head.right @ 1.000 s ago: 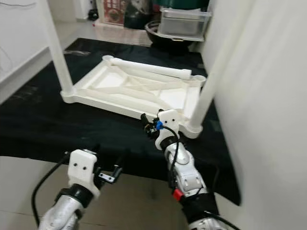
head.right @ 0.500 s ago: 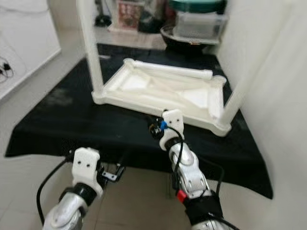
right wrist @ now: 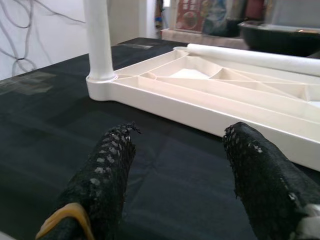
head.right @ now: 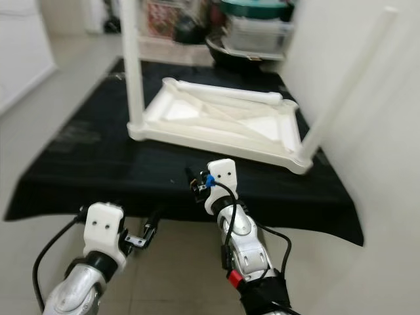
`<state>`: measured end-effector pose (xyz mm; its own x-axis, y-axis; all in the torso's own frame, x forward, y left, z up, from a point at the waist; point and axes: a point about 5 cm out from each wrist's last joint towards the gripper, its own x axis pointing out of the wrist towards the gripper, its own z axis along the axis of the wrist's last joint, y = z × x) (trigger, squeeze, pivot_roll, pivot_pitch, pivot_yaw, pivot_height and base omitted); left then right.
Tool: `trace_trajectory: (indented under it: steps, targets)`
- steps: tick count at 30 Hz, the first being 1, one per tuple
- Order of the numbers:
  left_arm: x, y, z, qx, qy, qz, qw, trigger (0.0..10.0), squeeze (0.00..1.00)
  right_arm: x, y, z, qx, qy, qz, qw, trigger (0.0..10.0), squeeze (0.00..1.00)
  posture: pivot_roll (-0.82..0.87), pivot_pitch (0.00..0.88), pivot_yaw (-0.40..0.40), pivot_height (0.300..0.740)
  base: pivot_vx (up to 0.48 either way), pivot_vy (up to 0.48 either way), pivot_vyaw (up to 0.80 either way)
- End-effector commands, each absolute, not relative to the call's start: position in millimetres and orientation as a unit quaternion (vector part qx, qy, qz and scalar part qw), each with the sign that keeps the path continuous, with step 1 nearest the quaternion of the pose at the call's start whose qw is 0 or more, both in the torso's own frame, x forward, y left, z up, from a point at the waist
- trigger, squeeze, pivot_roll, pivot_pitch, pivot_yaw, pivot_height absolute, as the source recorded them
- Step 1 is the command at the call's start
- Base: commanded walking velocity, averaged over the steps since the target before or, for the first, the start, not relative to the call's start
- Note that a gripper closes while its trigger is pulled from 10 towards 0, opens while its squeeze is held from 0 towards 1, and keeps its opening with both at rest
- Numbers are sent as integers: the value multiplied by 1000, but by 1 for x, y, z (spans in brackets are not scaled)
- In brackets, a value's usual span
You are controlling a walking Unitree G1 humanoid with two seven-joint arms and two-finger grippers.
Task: Building children table
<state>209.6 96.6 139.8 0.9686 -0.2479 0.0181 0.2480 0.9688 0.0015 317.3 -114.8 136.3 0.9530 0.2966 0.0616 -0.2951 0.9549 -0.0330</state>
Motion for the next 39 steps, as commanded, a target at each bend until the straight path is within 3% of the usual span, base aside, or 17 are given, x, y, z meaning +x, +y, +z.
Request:
trace_trajectory:
  steps: [1, 21, 39]
  targets:
    - [209, 95, 139, -2, -3, -127, 992, 10000, 0, 318, -114, 139, -19, -36, 150, 988, 10000, 0, 86, 74, -80, 740, 0, 0, 0]
    - [208, 93, 140, -3, -3, -133, 991, 10000, 0, 328, -119, 149, -20, -51, 144, 988, 10000, 0, 88, 80, -83, 740, 253, 0, 0]
    - [209, 96, 141, -9, 1, -125, 992, 10000, 0, 347, -116, 174, -1, -82, 183, 980, 10000, 0, 95, 93, -84, 740, 0, 0, 0]
